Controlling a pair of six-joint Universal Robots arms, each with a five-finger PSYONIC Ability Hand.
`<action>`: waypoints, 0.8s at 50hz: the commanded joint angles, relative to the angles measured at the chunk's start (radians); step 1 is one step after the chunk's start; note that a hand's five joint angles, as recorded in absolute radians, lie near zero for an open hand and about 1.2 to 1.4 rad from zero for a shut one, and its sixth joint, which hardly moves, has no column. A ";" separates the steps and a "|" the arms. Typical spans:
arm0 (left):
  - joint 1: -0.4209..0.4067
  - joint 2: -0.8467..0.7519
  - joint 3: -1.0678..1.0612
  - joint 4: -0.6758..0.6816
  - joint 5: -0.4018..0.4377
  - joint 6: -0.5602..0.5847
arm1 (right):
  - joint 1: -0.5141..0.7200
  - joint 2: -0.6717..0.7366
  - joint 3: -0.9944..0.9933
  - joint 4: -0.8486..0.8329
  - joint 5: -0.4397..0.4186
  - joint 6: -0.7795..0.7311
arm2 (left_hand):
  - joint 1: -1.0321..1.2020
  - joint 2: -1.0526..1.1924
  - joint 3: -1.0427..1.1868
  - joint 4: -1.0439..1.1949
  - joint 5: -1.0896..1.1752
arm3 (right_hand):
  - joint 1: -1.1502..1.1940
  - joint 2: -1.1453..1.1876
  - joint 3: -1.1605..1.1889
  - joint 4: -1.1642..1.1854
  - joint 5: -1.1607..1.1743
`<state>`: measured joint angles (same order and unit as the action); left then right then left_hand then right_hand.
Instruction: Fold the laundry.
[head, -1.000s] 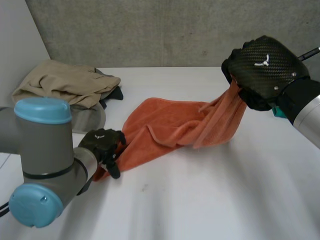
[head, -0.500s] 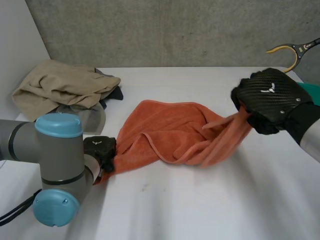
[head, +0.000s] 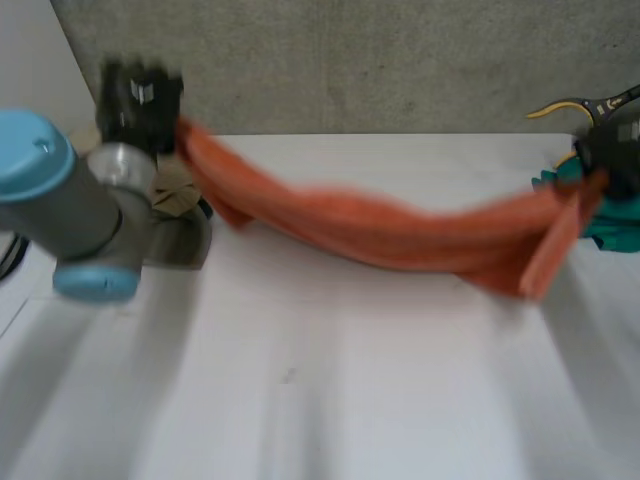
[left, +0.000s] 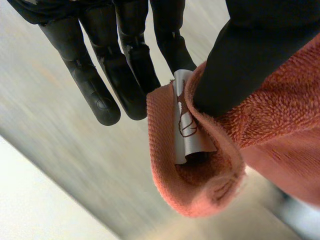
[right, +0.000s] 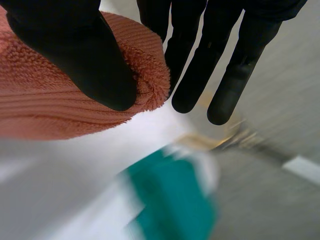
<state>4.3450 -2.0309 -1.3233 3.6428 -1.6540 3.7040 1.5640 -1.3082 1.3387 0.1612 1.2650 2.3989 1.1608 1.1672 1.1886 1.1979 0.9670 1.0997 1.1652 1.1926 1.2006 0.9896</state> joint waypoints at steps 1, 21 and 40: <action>-0.002 -0.066 0.344 0.256 0.076 -0.004 | 0.096 0.044 -0.173 -0.575 0.126 0.189 | 0.235 0.229 0.208 0.198 0.255 | 0.297 0.231 0.204 0.196 0.232; -0.028 -0.035 0.044 0.163 0.013 -0.035 | 0.093 0.127 -0.133 -0.368 0.100 0.215 | 0.235 0.229 0.208 0.198 0.255 | 0.297 0.231 0.204 0.196 0.232; -0.074 0.093 -0.404 0.143 0.017 -0.021 | -0.036 0.187 0.151 -0.177 0.054 -0.106 | 0.235 0.229 0.208 0.198 0.255 | -0.925 -0.991 -1.018 -1.026 -0.990</action>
<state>4.2698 -1.9878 -1.6863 3.7872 -1.6370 3.6844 1.5801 -1.0900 1.4607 -0.0376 1.3039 2.3680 1.1608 1.1866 1.1950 1.2017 0.9670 0.3720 0.3720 0.4100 0.4123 0.2138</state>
